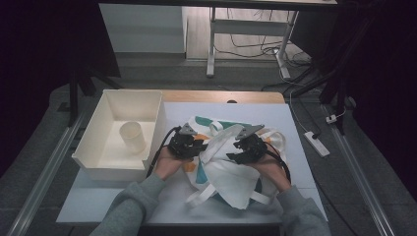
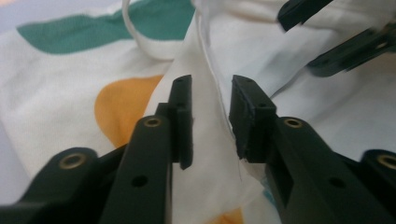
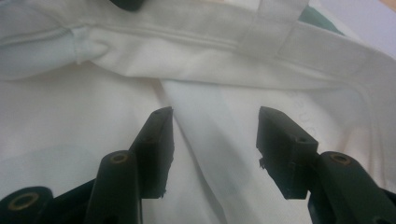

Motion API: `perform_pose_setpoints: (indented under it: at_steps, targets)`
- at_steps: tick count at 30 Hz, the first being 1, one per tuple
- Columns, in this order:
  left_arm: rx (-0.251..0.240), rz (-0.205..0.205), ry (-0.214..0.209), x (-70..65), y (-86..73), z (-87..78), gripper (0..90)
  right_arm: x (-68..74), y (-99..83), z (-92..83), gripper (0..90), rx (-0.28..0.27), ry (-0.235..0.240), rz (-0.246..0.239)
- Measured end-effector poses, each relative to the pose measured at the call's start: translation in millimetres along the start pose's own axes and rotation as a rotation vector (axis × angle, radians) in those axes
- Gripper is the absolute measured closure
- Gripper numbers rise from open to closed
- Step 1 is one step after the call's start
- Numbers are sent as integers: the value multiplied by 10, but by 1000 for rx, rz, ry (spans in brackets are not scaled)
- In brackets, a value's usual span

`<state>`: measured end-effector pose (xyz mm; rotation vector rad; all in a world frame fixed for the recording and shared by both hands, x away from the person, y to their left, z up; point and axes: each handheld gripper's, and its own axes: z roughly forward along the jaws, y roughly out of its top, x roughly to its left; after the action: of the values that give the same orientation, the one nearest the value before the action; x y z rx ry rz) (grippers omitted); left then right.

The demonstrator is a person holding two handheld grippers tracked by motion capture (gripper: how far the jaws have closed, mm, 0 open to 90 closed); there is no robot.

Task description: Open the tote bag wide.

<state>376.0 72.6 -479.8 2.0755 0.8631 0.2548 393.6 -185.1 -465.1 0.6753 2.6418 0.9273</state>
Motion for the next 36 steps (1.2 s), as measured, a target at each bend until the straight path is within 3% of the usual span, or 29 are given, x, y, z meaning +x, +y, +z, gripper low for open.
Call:
perform_pose_setpoints:
  at_steps: [7, 15, 19, 23, 29, 32, 36]
  targets:
    - [-67, 51, -34, -175, 114, -149, 623, -74, -76, 81, 459, 49, 10, 25]
    - [-45, 91, -71, -292, 145, -140, 602, -61, -109, 210, 467, 118, -5, -6]
    - [-44, 99, -92, -328, 161, -150, 606, -57, -135, 263, 526, 145, -22, -23]
    - [-39, 125, -113, -407, 191, -146, 606, -75, -156, 306, 668, 153, -12, -26]
    - [18, 171, -175, -547, 246, -19, 616, -90, -153, 313, 852, 150, 8, -28]
    - [64, 217, -185, -623, 263, 77, 618, -110, -152, 294, 873, 137, 12, -12]
    - [120, 247, -206, -679, 261, 202, 623, -132, -144, 254, 882, 111, 21, 5]
